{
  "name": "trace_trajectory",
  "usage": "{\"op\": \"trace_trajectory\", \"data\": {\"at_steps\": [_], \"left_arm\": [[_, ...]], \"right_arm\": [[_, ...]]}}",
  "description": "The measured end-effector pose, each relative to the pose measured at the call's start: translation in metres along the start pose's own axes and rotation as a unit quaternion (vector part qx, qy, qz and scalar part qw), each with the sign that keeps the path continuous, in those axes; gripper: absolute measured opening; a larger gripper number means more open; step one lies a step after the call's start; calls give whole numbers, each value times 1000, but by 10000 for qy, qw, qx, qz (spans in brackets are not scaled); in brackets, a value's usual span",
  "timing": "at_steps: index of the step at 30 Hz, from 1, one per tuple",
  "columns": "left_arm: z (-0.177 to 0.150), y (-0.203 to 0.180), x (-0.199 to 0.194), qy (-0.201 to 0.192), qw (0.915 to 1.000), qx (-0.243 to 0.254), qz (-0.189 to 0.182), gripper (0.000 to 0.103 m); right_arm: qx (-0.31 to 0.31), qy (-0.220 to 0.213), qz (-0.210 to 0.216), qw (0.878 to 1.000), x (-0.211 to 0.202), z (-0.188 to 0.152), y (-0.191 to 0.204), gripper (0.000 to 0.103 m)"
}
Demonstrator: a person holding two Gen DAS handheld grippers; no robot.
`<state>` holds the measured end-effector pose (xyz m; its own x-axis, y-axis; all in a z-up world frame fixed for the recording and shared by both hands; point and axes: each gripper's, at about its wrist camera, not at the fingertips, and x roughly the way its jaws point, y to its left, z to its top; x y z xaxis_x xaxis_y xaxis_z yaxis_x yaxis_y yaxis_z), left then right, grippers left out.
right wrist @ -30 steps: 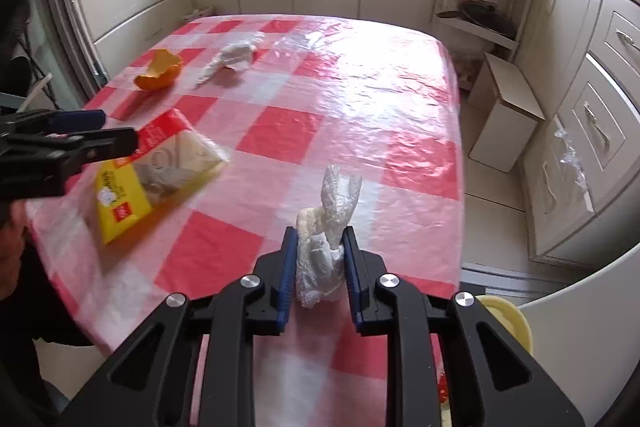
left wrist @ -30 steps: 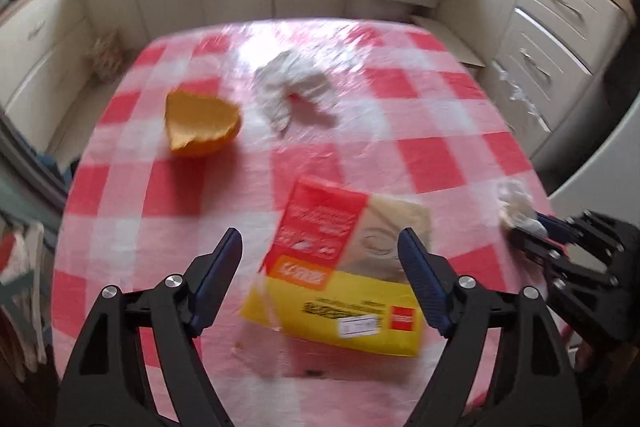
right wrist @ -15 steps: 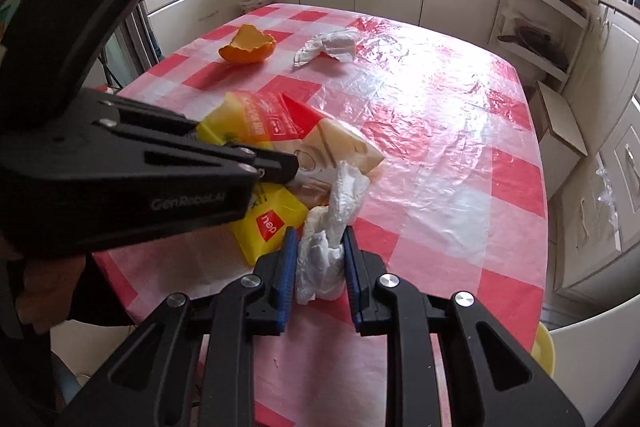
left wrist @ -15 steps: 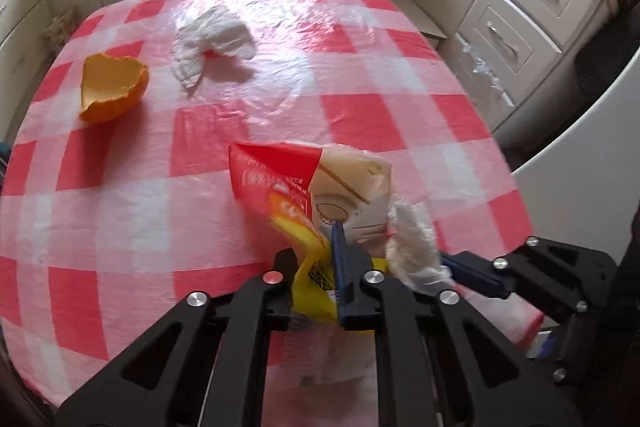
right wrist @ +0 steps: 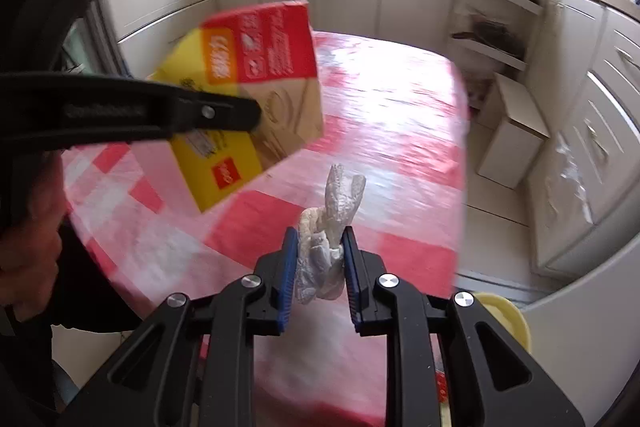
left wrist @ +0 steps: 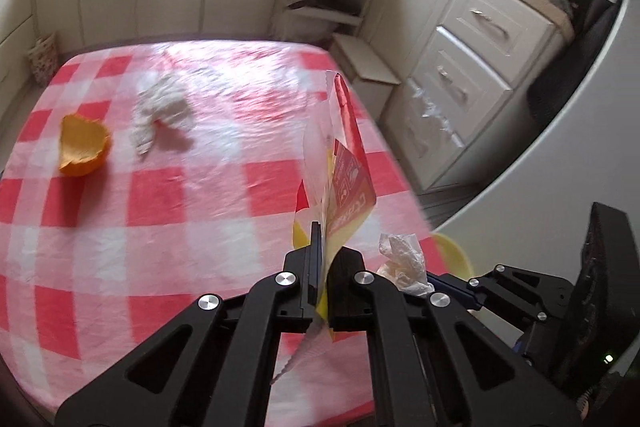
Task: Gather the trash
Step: 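Carry box and tissue to the yellow bucket and open both tools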
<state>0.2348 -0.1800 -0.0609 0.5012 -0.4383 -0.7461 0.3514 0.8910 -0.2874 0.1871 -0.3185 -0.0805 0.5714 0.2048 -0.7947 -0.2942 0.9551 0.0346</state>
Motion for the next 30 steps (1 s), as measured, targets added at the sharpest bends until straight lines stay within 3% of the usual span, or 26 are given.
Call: {"op": "trace_trajectory", "data": {"at_steps": [8, 14, 16, 17, 18, 22, 26, 30], "left_arm": [[0, -64, 15, 10, 9981, 329, -512, 1], [-7, -132, 48, 129, 9939, 386, -1027, 1], [-15, -149, 65, 259, 9930, 428, -1069, 1], [-19, -158, 74, 345, 9927, 477, -1050, 1], [-23, -164, 81, 407, 9925, 513, -1035, 1], [-38, -189, 113, 843, 9880, 718, -1079, 3], [-48, -201, 124, 984, 9865, 951, -895, 38], [-44, -194, 113, 828, 9884, 950, -850, 43]], "right_arm": [[553, 6, -691, 9961, -28, -31, -57, 23], [1025, 321, -1361, 9848, -29, -64, -105, 23], [1234, 544, -1490, 9796, -21, -78, -121, 29], [1392, 728, -1552, 9753, -16, -89, -129, 45], [1498, 854, -1591, 9721, -13, -97, -134, 54], [2003, 1058, -1608, 9606, -16, -122, -157, 55], [2250, 1106, -1710, 9528, -25, -131, -167, 58], [2239, 1135, -1740, 9522, -24, -129, -165, 59]]}}
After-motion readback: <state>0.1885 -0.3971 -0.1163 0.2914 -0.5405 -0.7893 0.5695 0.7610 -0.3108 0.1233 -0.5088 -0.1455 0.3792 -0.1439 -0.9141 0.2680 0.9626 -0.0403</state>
